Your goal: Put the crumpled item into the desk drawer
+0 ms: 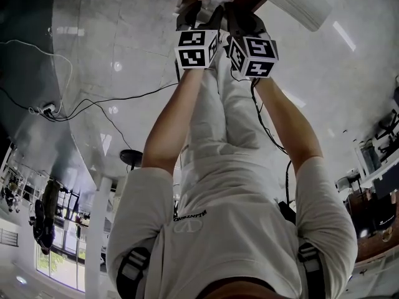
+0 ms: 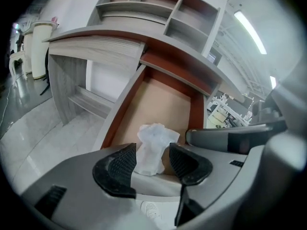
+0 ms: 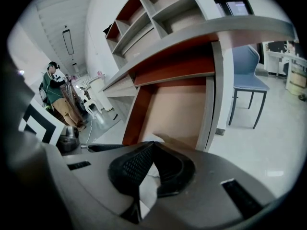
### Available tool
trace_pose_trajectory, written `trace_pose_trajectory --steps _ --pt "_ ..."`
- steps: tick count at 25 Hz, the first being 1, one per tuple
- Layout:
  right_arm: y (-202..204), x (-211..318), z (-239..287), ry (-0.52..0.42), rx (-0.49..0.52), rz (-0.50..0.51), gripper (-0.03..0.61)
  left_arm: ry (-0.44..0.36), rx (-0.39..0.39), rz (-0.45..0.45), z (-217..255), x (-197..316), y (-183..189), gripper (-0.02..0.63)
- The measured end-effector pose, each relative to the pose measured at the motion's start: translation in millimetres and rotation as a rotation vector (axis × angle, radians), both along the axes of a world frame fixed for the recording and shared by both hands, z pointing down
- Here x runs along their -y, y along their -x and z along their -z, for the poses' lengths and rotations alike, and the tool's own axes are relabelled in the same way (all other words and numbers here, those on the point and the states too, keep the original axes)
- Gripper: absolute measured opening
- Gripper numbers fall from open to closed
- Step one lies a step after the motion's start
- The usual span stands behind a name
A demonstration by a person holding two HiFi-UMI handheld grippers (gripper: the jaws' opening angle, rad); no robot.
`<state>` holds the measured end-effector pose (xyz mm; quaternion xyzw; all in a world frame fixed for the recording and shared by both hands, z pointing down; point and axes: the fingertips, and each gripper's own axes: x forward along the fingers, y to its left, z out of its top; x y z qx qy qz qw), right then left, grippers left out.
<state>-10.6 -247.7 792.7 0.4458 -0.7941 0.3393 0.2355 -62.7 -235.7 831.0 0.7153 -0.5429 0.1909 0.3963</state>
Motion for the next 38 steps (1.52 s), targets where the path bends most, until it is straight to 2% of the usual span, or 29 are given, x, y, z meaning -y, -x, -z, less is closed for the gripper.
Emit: trace_pose_trajectory --steps 8,14,18,23,27,33,38 --pt "0.2 -15.0 42.4 -0.048 -0.011 0.056 -0.002 -0.09 -0.002 0.001 50.1 -6.1 14.6 0.212" --pt "-4.4 -15.2 94.3 -0.094 -0.003 0.067 -0.002 -0.143 0.05 0.043 98.3 -5.3 28.0 0.069" --pt "-3.7 -17.9 131.7 -0.122 -0.001 0.094 -0.002 -0.163 0.058 0.056 131.3 -10.7 39.6 0.002" --pt "-15.8 -19.7 183.8 -0.156 0.008 0.102 -0.002 -0.206 0.046 0.065 184.4 -14.7 49.2 0.002" --pt "-27.1 -18.7 244.5 -0.225 -0.004 0.115 -0.002 -0.274 0.031 0.064 246.0 -14.0 55.8 0.002" --pt "-51.3 -20.2 340.4 -0.293 0.049 0.041 -0.002 -0.402 0.076 0.032 344.4 -21.9 65.6 0.002" --pt "-67.1 -18.6 420.1 -0.398 0.078 0.005 -0.002 -0.501 0.079 0.03 417.0 -28.7 78.5 0.002"
